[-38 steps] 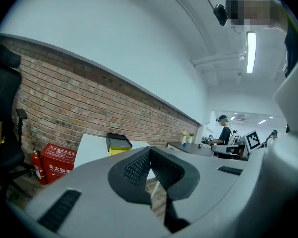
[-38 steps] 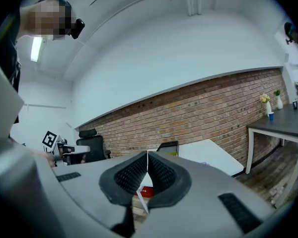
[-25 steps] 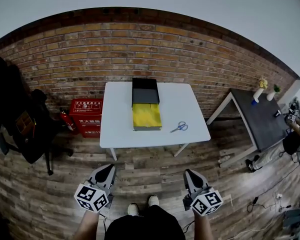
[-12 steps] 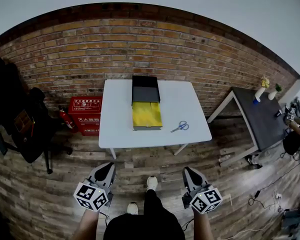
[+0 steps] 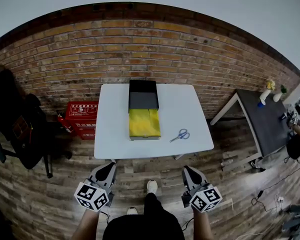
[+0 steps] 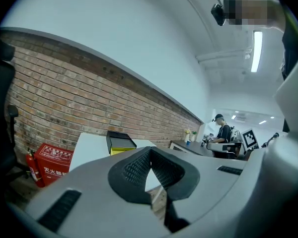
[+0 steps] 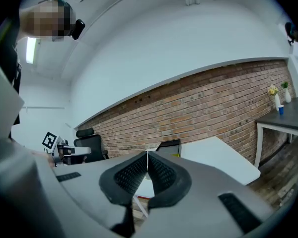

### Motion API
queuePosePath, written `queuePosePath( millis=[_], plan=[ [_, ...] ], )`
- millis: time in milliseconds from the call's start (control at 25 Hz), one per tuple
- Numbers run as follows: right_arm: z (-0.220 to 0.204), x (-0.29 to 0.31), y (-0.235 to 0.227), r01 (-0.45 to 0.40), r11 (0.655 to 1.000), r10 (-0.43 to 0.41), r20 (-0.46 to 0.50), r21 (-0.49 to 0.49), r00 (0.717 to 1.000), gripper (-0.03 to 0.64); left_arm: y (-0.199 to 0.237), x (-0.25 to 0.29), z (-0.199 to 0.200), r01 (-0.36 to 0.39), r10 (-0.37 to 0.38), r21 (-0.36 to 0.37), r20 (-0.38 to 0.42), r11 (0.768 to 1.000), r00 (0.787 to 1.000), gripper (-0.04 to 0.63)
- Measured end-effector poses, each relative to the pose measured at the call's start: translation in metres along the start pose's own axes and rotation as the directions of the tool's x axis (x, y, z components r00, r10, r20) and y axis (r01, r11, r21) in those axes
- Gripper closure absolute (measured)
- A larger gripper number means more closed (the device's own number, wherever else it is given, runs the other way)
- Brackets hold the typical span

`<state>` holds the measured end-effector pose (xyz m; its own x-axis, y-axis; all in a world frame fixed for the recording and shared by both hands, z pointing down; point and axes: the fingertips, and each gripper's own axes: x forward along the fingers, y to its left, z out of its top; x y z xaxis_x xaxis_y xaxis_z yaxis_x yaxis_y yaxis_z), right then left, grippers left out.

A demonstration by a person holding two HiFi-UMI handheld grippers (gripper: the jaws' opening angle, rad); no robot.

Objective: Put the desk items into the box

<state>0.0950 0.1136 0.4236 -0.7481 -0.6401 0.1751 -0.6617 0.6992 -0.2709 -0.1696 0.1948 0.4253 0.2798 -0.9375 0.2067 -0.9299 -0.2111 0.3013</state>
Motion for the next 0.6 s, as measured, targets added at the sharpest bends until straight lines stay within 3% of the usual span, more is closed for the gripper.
queuePosePath(
  millis=[600],
  plan=[
    [0.027,0.100,-0.087,-0.074,0.997,0.075,-0.055,0.014,0.996,0.594,0.023,0.111,0.027,-0.054,0.054,-0.014,-0.032,0.998,0.998,0.581]
  ],
)
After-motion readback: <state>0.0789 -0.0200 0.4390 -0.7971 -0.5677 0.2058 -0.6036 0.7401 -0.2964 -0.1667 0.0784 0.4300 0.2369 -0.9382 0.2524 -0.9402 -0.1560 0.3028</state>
